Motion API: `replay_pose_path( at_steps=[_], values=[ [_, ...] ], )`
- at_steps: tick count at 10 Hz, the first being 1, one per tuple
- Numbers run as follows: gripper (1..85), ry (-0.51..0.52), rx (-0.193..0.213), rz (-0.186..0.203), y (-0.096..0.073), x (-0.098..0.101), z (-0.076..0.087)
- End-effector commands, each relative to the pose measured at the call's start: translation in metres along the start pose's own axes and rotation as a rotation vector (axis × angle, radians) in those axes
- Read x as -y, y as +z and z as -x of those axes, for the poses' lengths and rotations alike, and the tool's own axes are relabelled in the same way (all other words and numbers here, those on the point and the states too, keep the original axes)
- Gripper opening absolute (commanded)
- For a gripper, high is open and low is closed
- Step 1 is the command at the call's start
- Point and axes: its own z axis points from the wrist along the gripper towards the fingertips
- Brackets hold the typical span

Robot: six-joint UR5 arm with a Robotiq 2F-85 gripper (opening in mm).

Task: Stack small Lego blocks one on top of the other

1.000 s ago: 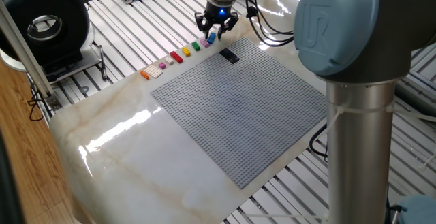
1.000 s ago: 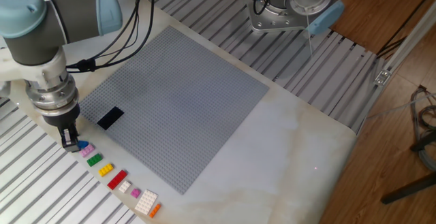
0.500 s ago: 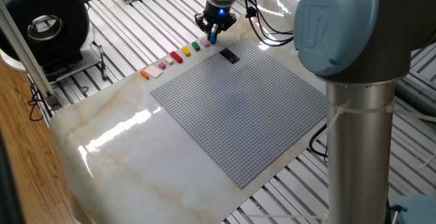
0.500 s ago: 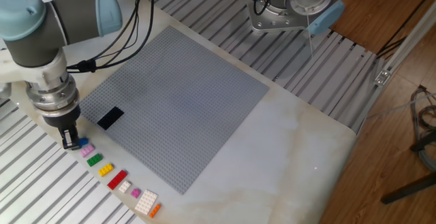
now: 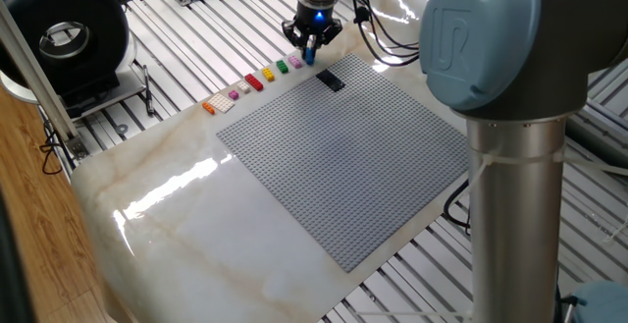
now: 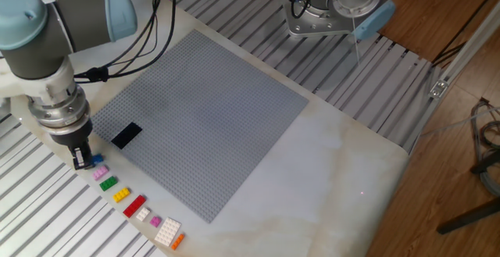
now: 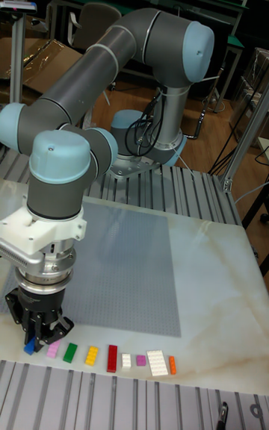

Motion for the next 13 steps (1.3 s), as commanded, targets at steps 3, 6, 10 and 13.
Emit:
replay_pose_path(
  at_steps=[3,6,10,13],
  values=[
    [1.0,-0.190,0.025,-0.025,-0.024,0.004,0.015],
    [1.0,-0.274,-0.014,-0.025,-0.042,0.005,0.000],
    [1.0,-0.306,-0.042,-0.010,-0.057,0.001,-0.034],
    [1.0,-0.376,-0.054,-0.023,-0.049,0.009,-0.058]
  ],
)
